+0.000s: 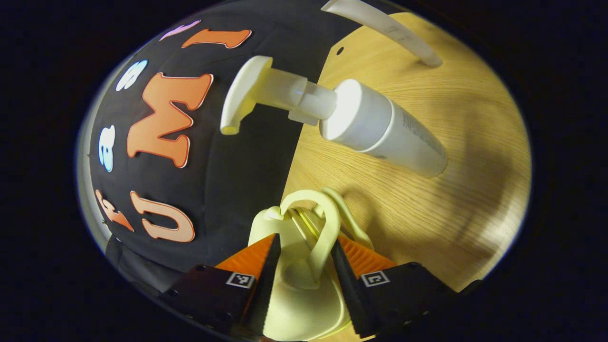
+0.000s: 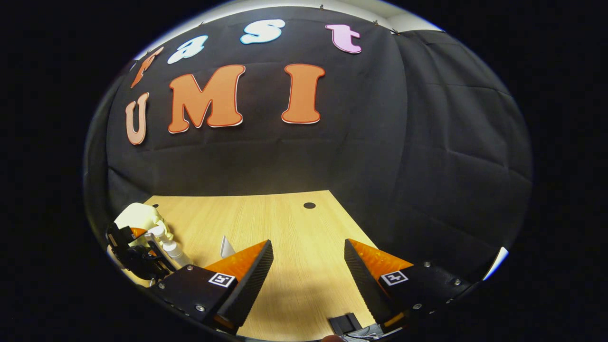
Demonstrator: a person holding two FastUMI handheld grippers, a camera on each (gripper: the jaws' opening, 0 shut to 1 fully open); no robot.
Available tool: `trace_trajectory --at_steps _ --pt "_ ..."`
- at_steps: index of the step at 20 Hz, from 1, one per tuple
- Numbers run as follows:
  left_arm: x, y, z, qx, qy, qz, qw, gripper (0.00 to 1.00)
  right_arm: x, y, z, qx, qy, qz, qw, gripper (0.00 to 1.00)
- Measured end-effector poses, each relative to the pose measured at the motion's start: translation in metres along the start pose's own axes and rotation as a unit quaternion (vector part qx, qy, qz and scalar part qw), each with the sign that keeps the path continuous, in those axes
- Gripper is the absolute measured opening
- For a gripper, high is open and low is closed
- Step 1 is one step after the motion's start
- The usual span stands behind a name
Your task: First open the suitcase, pack the skin care products into it, and then close the suitcase.
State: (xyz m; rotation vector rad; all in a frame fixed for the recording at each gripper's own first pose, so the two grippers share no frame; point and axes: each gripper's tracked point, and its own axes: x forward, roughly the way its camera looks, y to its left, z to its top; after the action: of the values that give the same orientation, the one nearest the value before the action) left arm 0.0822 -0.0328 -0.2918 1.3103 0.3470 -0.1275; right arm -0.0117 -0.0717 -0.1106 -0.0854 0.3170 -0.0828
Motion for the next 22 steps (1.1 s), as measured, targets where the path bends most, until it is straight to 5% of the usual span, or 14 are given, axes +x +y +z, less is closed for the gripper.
trace_trajectory --at_steps 5,10,17,22 --pt "-0.004 0.002 0.004 -0.005 0.003 -0.043 0.999 0.07 -0.003 0.007 0.003 0.001 -0.005 -0.003 1.000 0.96" --pt "-0.028 0.058 -0.004 -0.147 -0.001 -0.082 0.986 0.04 -0.005 0.040 0.020 0.014 -0.020 0.022 0.999 0.96" --pt "-0.050 0.161 -0.029 -0.342 -0.029 -0.123 0.931 0.04 0.004 0.102 0.046 0.025 -0.040 0.058 0.997 0.96" --pt "-0.028 0.177 -0.083 -0.407 -0.022 -0.139 0.903 0.03 -0.006 0.140 0.069 0.046 -0.055 0.035 0.997 0.96"
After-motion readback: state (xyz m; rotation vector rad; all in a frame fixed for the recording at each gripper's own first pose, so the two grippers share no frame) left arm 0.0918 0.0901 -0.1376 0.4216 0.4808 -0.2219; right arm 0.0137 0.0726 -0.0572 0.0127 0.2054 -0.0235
